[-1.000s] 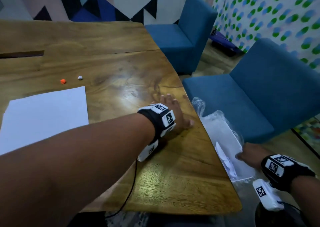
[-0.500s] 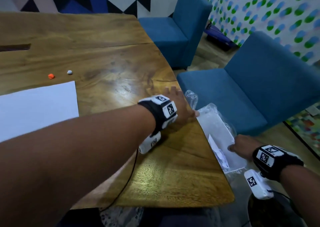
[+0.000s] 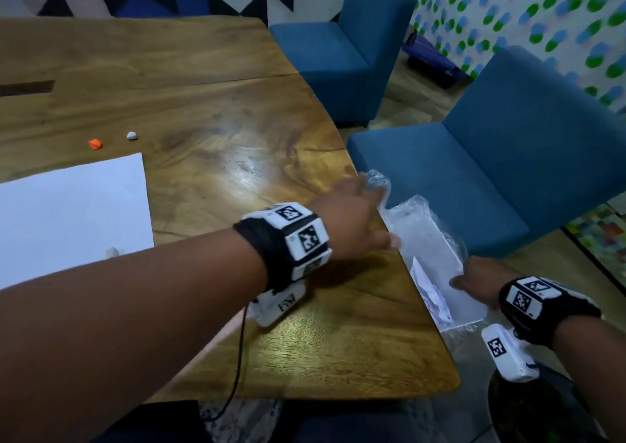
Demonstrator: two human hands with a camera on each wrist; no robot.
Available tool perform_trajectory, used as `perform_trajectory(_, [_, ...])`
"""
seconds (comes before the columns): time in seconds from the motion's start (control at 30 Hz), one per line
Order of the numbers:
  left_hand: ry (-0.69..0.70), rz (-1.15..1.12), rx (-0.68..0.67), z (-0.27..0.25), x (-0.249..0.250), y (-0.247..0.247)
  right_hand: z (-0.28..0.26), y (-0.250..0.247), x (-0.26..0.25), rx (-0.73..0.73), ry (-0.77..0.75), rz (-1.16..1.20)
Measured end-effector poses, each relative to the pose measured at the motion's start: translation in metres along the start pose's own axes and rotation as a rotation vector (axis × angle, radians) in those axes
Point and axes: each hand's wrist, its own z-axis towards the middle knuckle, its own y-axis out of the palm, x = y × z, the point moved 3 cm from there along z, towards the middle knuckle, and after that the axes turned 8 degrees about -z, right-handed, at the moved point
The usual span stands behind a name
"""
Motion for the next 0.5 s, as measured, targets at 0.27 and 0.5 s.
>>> perform_trajectory(0.27, [-0.276,0.158,-0.084,-0.038,0.002,0.045,0.003,0.004,-0.001,-0.023,-0.011,0.052])
perform_trajectory(0.5, [-0.025,-0.003,-0.13,-0.018,0.069,0.08,0.001,0.004,-0.005,0.008,-0.029,0.011])
